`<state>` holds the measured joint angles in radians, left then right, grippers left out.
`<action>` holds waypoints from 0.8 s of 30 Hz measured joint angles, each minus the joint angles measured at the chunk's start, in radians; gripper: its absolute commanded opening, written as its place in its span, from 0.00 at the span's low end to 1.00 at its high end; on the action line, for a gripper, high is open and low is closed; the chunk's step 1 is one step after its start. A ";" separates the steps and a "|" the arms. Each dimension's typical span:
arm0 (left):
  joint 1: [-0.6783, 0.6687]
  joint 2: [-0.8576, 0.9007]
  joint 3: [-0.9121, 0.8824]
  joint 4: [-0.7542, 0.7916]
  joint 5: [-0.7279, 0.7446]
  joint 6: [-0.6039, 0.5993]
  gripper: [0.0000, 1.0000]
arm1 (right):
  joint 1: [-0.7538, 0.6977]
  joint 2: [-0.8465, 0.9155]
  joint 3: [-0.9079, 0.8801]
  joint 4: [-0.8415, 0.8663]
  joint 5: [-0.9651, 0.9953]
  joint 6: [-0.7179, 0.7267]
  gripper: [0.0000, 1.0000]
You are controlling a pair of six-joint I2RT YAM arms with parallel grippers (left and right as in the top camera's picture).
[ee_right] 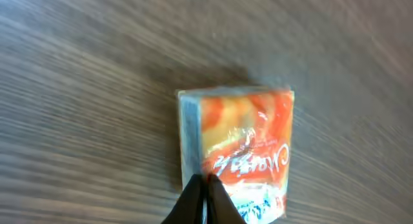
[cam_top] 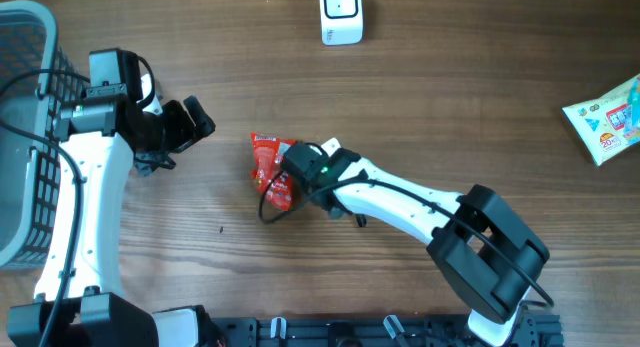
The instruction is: Scan the item barcode
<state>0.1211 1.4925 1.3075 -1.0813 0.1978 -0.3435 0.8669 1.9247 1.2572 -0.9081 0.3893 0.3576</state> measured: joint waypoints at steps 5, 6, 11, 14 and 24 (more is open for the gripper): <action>0.000 0.000 0.000 0.000 0.000 0.000 1.00 | -0.014 0.000 0.187 -0.063 -0.245 0.006 0.04; 0.000 0.000 0.000 0.000 0.000 0.000 1.00 | -0.027 -0.005 0.196 -0.061 -0.324 -0.006 0.15; 0.000 0.000 0.000 0.000 0.000 0.000 1.00 | -0.104 -0.013 0.146 -0.056 -0.247 -0.020 0.71; 0.000 0.000 0.000 0.000 0.000 0.000 1.00 | -0.109 -0.018 0.029 0.063 -0.207 -0.044 0.72; 0.000 0.000 0.000 0.000 0.000 0.000 1.00 | -0.105 -0.027 -0.058 0.131 -0.156 -0.017 0.04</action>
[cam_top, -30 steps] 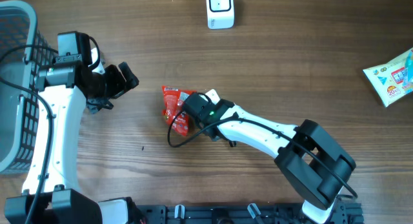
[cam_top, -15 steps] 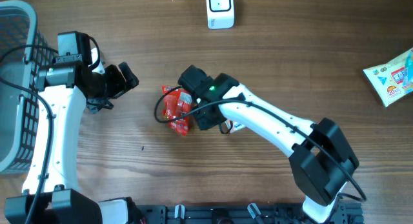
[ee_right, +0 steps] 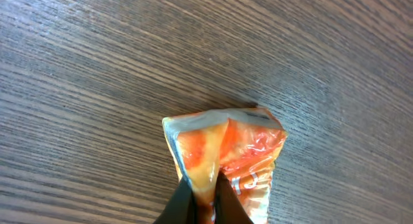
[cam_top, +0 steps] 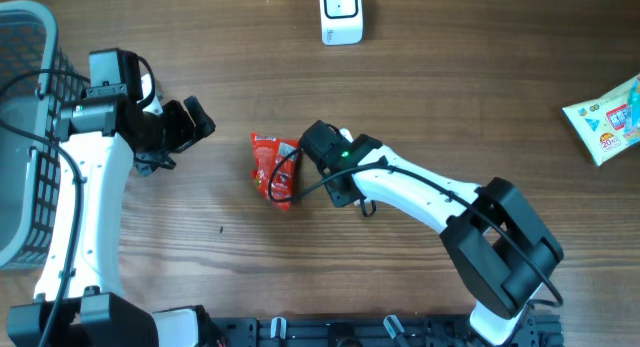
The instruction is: Scan the item barcode
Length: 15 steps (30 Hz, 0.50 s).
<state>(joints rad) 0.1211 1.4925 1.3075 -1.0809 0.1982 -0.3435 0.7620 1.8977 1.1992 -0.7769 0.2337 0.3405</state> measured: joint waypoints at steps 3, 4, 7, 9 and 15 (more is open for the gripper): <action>0.000 0.000 0.000 0.000 0.000 0.000 1.00 | 0.000 0.000 0.020 -0.069 -0.023 0.049 0.04; 0.000 0.000 0.000 0.000 0.000 0.000 1.00 | 0.000 -0.002 0.039 -0.086 -0.055 0.059 0.04; 0.000 0.000 0.000 0.000 0.000 0.000 1.00 | -0.015 -0.050 0.097 -0.094 -0.195 0.060 0.04; 0.000 0.000 0.000 -0.001 0.000 0.000 1.00 | -0.057 -0.107 0.116 -0.068 -0.383 0.035 0.04; 0.000 0.000 0.000 0.000 0.000 0.000 1.00 | -0.177 -0.118 -0.027 0.211 -1.019 -0.023 0.04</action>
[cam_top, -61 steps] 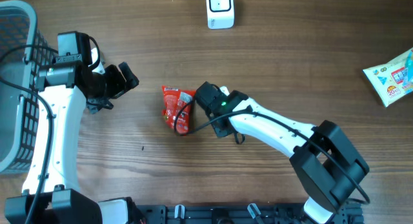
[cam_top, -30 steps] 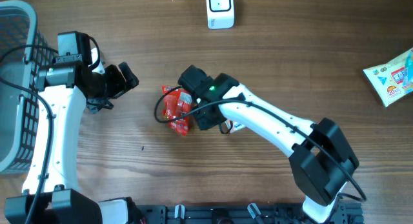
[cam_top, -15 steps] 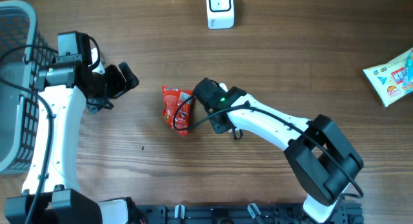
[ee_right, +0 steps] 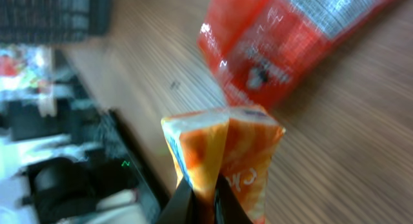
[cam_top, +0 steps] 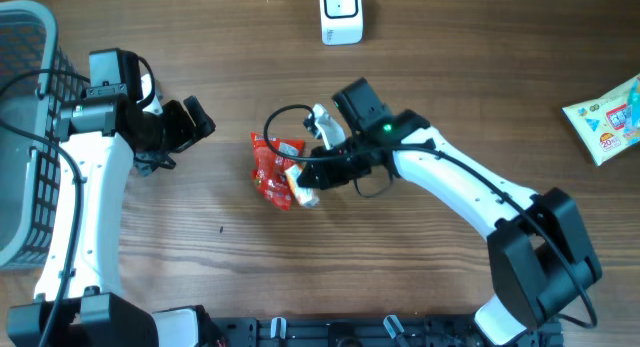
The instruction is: Scan the item barcode
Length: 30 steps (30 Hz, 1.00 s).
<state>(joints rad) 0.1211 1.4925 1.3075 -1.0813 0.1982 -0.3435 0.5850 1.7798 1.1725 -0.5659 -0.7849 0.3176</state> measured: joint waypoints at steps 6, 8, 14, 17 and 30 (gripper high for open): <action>0.000 0.000 0.000 0.000 0.000 0.000 1.00 | -0.075 0.000 -0.297 0.227 -0.172 0.222 0.20; 0.000 0.000 0.000 0.000 0.000 0.000 1.00 | -0.128 0.000 -0.319 0.228 -0.176 0.243 0.26; 0.000 0.000 0.000 0.000 0.000 0.000 1.00 | -0.346 0.002 -0.378 0.152 -0.064 0.224 0.08; 0.000 0.000 0.000 0.000 0.000 0.000 1.00 | -0.426 0.002 -0.379 0.037 0.062 0.133 0.15; 0.000 0.000 0.000 -0.002 0.000 0.000 1.00 | 0.252 -0.191 -0.142 -0.115 0.538 -0.043 0.72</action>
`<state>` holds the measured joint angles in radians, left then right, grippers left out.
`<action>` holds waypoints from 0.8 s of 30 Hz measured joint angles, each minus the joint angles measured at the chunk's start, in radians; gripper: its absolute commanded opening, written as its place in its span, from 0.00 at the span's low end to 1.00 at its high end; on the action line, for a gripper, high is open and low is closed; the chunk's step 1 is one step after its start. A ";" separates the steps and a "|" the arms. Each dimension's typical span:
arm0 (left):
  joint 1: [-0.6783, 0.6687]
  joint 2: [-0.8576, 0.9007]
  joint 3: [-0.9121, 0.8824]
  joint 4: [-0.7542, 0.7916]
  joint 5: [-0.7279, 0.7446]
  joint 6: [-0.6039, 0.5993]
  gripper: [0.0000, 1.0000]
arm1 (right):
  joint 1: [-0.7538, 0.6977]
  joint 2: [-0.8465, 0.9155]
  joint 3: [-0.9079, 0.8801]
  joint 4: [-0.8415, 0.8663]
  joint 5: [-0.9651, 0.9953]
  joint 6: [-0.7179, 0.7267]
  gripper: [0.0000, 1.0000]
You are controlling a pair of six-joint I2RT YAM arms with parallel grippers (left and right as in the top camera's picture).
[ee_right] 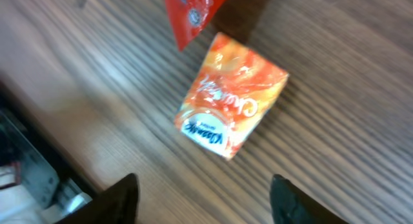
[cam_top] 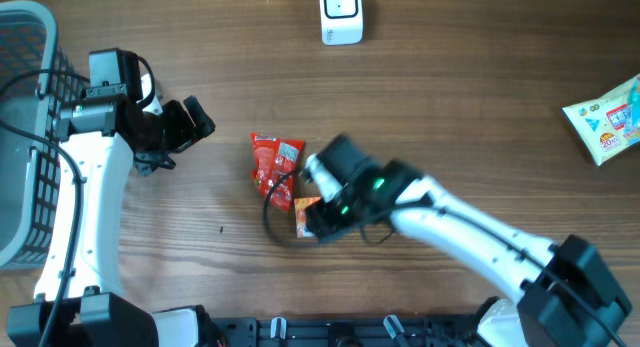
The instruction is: Scan the item barcode
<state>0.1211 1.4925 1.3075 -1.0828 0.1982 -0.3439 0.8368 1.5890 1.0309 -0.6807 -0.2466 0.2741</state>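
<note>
An orange snack packet (ee_right: 232,102) lies flat on the wooden table, printed face up, just in front of a red packet (ee_right: 193,8). From above the orange packet (cam_top: 306,214) shows at the red packet's (cam_top: 272,163) near end. My right gripper (ee_right: 210,199) hovers over it, open wide, with nothing between its fingers (ee_right: 122,198); in the overhead view the right gripper (cam_top: 320,222) is blurred. The white scanner (cam_top: 341,13) stands at the table's far edge. My left gripper (cam_top: 192,122) is off to the left, open and empty.
A grey wire basket (cam_top: 25,137) fills the left edge. A blue and white packet (cam_top: 605,117) lies at the far right. The right arm's black cable (cam_top: 268,209) loops beside the red packet.
The right gripper held the orange packet pinched in the air beside the red packet; now it is open and nearer the front edge, with the packet flat on the table. The left arm is unchanged.
The right gripper was shut on the orange packet as it lay by the red packet. It then pinched the packet's edge, with the packet raised on end. Later it held the packet aloft, turned over. Now the packet lies let go, face up.
</note>
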 measured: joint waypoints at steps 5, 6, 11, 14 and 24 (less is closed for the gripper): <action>0.000 0.000 0.000 0.002 0.000 0.000 1.00 | 0.208 0.026 0.000 0.081 0.354 0.039 0.72; 0.000 0.000 0.000 0.002 0.000 0.000 1.00 | 0.218 0.050 0.000 0.108 0.381 0.026 0.72; 0.000 0.000 0.000 0.002 0.000 0.000 1.00 | 0.294 0.089 0.031 0.161 0.428 -0.098 0.64; 0.000 0.000 0.000 0.002 0.000 0.000 1.00 | 0.298 0.109 0.039 0.208 0.436 -0.141 0.61; 0.000 0.000 0.000 0.001 0.000 0.000 1.00 | 0.266 0.213 0.047 0.169 0.554 -0.223 0.52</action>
<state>0.1211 1.4925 1.3075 -1.0817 0.1978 -0.3435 1.1027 1.8019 1.0782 -0.5114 0.3077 0.0509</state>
